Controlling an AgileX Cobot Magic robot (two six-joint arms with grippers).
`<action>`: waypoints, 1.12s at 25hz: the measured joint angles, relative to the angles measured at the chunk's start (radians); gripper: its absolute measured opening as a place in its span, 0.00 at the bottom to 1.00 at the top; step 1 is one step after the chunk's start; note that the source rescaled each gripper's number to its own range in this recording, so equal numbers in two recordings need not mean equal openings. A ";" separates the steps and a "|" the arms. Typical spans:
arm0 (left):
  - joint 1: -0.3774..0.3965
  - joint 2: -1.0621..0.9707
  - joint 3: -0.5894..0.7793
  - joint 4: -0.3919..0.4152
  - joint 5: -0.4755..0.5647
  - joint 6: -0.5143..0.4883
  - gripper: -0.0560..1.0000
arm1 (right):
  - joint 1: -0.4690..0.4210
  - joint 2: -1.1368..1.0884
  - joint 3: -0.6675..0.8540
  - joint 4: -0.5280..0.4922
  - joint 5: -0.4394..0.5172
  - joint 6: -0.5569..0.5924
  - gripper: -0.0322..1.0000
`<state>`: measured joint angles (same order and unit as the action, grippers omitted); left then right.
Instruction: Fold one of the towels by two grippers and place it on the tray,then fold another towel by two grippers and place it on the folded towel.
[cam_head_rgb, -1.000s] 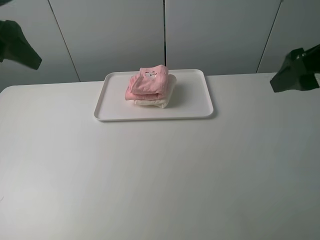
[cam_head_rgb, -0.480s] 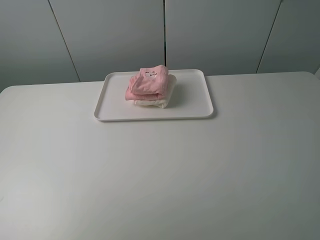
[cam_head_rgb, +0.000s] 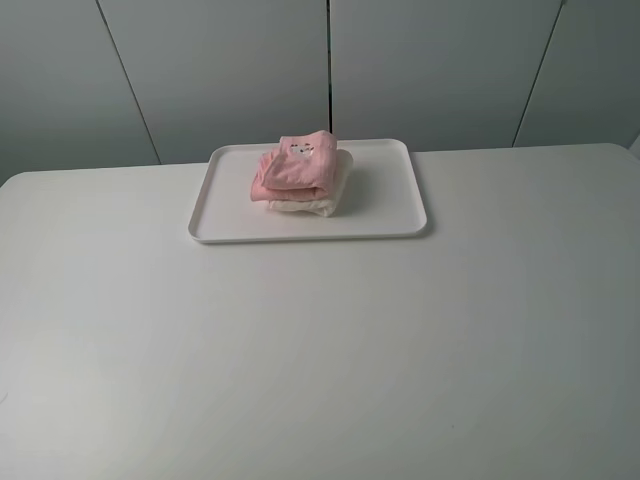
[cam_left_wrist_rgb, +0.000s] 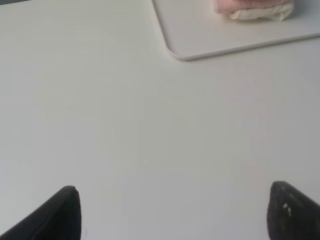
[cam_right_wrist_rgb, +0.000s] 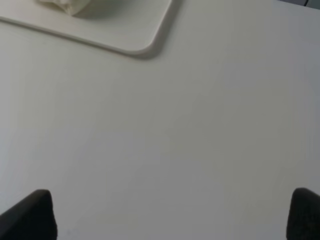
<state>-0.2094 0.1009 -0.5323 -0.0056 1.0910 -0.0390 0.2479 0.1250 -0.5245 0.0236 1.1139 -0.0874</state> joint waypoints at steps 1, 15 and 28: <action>0.000 -0.031 0.010 -0.005 0.000 -0.008 0.97 | 0.000 -0.012 0.002 0.016 -0.003 -0.004 1.00; 0.000 -0.101 0.015 -0.006 -0.002 -0.029 0.97 | 0.000 -0.066 0.012 0.066 -0.010 -0.030 1.00; 0.201 -0.101 0.015 -0.008 -0.002 -0.029 0.97 | -0.241 -0.125 0.012 0.107 -0.014 -0.013 1.00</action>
<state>-0.0081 0.0000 -0.5174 -0.0136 1.0892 -0.0676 0.0069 -0.0004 -0.5127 0.1309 1.0998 -0.1000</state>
